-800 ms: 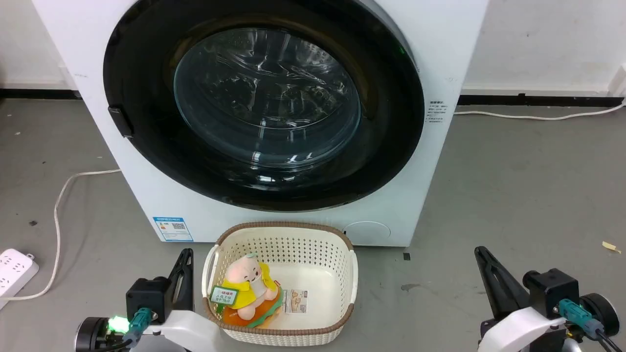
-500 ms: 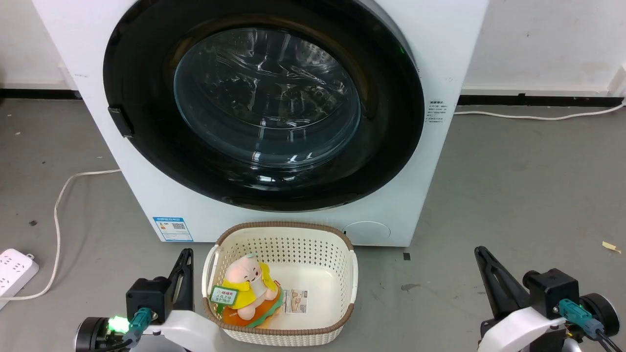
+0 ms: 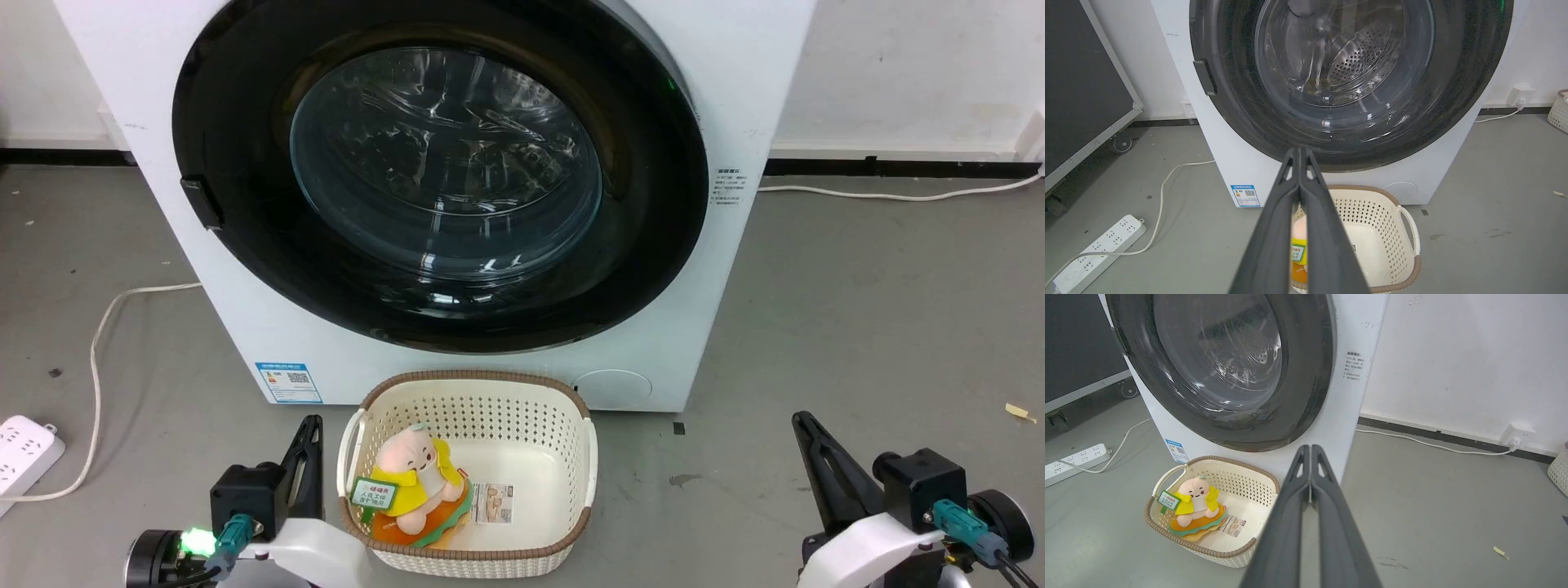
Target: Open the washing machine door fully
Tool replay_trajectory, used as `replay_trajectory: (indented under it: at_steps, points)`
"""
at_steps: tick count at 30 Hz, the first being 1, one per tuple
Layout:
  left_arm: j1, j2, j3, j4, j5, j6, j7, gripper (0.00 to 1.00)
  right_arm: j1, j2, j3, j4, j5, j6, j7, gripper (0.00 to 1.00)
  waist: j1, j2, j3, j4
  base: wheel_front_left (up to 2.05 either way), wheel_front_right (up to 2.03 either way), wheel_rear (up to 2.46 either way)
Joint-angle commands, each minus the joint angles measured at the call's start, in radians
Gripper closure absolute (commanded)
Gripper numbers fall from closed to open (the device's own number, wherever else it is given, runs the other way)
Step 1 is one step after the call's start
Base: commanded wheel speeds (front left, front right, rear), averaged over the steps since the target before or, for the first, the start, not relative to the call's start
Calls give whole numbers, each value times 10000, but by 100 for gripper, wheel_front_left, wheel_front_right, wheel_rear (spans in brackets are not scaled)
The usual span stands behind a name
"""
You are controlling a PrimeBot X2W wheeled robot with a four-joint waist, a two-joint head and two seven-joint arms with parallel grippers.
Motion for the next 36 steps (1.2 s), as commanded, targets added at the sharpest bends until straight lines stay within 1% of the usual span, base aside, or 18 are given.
replay_trajectory:
  at_steps: [1,6,7,29,36]
  points:
    - [-152,1,9,-39,28,20,5,100,-122,47,-1,-41,-76,-7,7,100,0,0,0,0,0,0,0]
    - [-152,1,9,-39,28,20,5,100,-122,47,-1,-41,-76,-7,7,100,0,0,0,0,0,0,0]
    - [0,0,0,0,0,0,0,0,0,0,0,-2,0,0,0,0,0,0,0,0,0,0,0]
    - [3,0,-110,-1,-80,-31,-358,0,-55,5,-51,-75,217,-1,-357,0,0,0,84,39,0,0,0]
    - [-42,0,-162,-23,-117,-44,-504,0,-225,8,-200,-83,552,-1,-504,0,0,0,195,95,0,0,0]
